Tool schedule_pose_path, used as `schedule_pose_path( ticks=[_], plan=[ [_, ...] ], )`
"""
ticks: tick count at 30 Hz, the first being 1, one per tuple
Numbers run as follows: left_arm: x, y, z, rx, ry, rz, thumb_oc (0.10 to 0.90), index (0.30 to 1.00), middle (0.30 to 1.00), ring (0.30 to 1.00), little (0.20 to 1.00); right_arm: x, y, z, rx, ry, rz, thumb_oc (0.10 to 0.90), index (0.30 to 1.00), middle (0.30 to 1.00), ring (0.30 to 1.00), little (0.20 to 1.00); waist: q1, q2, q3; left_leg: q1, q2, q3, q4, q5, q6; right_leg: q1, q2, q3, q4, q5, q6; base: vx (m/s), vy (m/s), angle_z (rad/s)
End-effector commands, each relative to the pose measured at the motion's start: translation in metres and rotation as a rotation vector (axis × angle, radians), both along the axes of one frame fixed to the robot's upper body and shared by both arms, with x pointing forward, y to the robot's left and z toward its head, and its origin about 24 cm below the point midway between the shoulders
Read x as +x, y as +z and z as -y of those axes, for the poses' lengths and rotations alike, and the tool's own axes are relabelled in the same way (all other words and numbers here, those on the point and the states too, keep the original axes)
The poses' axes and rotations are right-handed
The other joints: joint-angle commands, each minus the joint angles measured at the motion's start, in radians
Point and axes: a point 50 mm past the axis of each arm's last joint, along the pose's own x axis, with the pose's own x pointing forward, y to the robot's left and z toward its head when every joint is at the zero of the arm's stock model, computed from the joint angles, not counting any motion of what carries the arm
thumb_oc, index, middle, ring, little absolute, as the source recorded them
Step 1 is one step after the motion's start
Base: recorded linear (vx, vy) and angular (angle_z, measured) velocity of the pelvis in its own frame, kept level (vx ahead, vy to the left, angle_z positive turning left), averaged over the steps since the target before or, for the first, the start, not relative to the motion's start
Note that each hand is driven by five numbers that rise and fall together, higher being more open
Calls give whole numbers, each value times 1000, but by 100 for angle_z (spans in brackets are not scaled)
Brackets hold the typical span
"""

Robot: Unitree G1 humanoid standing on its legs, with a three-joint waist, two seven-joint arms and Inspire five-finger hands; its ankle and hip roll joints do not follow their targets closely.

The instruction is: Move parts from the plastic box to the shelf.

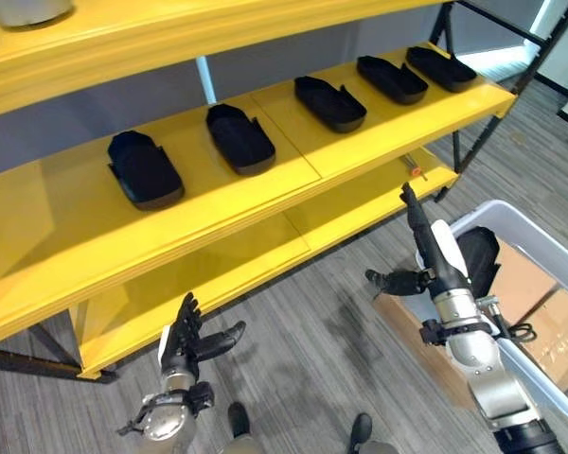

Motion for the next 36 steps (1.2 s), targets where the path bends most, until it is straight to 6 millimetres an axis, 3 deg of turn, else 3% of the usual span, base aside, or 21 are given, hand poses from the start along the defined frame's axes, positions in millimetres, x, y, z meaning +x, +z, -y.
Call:
schedule_pose_path(
  ticks=[1, 2, 3, 4, 5, 6, 10, 11, 13, 16, 18, 22, 30, 31, 33, 36],
  plan=[
    [28, 49, -1, 60, -69, 264, 900, 1000, 1000, 1000, 1000, -1, 73, -4, 76, 32, 404, 900, 1000, 1000, 1000, 1000, 5, -28, -26, 48, 69, -78, 30, 5, -29, -36, 51, 49, 63, -87, -34, 45, -183, -66],
    [33, 53, 5, 36, -76, 290, 900, 1000, 1000, 1000, 1000, -3, 72, -1, 68, 24, 409, 900, 1000, 1000, 1000, 1000, 16, -38, 1, 3, 24, -198, 159, 5, -1, -28, 84, 108, 50, -94, -66, 31, -176, -71],
    [34, 53, 5, 37, -77, 292, 900, 1000, 1000, 1000, 1000, -3, 73, -1, 69, 23, 410, 900, 1000, 1000, 1000, 1000, 14, -39, 0, -7, 22, -202, 164, 7, 1, -32, 82, 105, 47, -88, -66, 51, -326, -74],
    [37, 56, 12, 9, -101, 308, 900, 1000, 1000, 1000, 1000, -1, 74, -1, 72, 31, 411, 900, 1000, 1000, 1000, 1000, 32, -60, 19, -68, -72, -313, 219, -37, 34, -24, 94, 144, 36, -88, -78, 41, -218, -75],
    [38, 56, 15, 3, -125, 307, 900, 1000, 1000, 1000, 1000, -2, 71, 0, 76, 28, 401, 900, 1000, 1000, 1000, 1000, 17, -67, 12, -79, -80, -283, 223, -63, 45, -20, 95, 141, 25, -88, -79, 169, -212, -85],
    [38, 58, 21, 14, -166, 315, 900, 1000, 1000, 1000, 1000, -2, 68, 1, 72, 28, 381, 900, 1000, 1000, 1000, 1000, 36, -71, 13, -119, -175, -341, 174, -98, 66, -9, 99, 170, 10, -89, -79, 139, -55, -71],
    [38, 60, 29, -4, -191, 329, 900, 1000, 1000, 1000, 1000, -1, 66, 1, 73, 29, 371, 900, 1000, 1000, 1000, 1000, 45, -60, 13, -195, -227, -402, 90, -19, 55, 6, 123, 207, 3, -90, -73, 184, 5, -38],
    [39, 61, 31, -1, -195, 333, 900, 1000, 1000, 1000, 1000, 2, 63, -3, 82, 36, 363, 900, 1000, 1000, 1000, 1000, 63, -50, 19, -238, -273, -456, 43, 24, 48, 19, 147, 244, 5, -95, -74, 264, 25, -86],
    [39, 60, 30, 0, -191, 333, 900, 1000, 1000, 1000, 1000, 4, 63, -6, 87, 46, 359, 900, 1000, 1000, 1000, 1000, 75, -48, 27, -242, -291, -483, 19, 38, 45, 28, 161, 280, 13, -105, -78, 162, 20, -112],
    [35, 58, 26, -5, -167, 324, 900, 1000, 1000, 1000, 1000, 9, 62, -20, 109, 119, 337, 900, 1000, 1000, 1000, 1000, 105, -38, 25, -214, -320, -614, 15, 46, 59, 41, 205, 402, 31, -129, -91, 139, 90, -113],
    [36, 59, 25, -6, -169, 328, 900, 1000, 1000, 1000, 1000, 9, 62, -20, 111, 126, 329, 900, 1000, 1000, 1000, 1000, 101, -39, 18, -203, -316, -623, 4, 45, 56, 46, 206, 424, 24, -130, -93, 111, 107, -162],
    [40, 61, 26, -8, -178, 337, 900, 1000, 1000, 1000, 1000, 5, 59, -15, 124, 109, 314, 900, 1000, 1000, 1000, 1000, 65, -47, -19, -168, -312, -568, 14, 12, 74, 54, 175, 457, 6, -127, -73, 176, 179, -62],
    [39, 63, 19, 39, -174, 328, 900, 1000, 1000, 1000, 1000, 7, 55, -24, 118, 139, 279, 900, 1000, 1000, 1000, 1000, 53, -70, -52, -122, -343, -483, 46, -78, 154, 23, 124, 548, 48, -124, -21, 136, 172, -47],
    [39, 63, 17, 47, -168, 325, 900, 1000, 1000, 1000, 1000, 9, 56, -27, 118, 146, 284, 900, 1000, 1000, 1000, 1000, 57, -72, -49, -116, -349, -475, 62, -100, 168, 1, 119, 550, 104, -129, -8, 121, 152, -22],
    [40, 64, 14, 67, -161, 324, 900, 1000, 1000, 1000, 1000, 10, 57, -31, 114, 158, 286, 900, 1000, 1000, 1000, 1000, 59, -69, -34, -102, -348, -459, 80, -126, 178, -56, 117, 522, 218, -117, 14, 90, 96, -32],
    [39, 64, 8, 85, -141, 320, 900, 1000, 1000, 1000, 1000, 12, 58, -38, 113, 182, 286, 900, 1000, 1000, 1000, 1000, 56, -69, 2, -56, -351, -421, 75, -158, 184, -168, 85, 435, 289, 1, 40, 55, 52, -40]
  ],
)
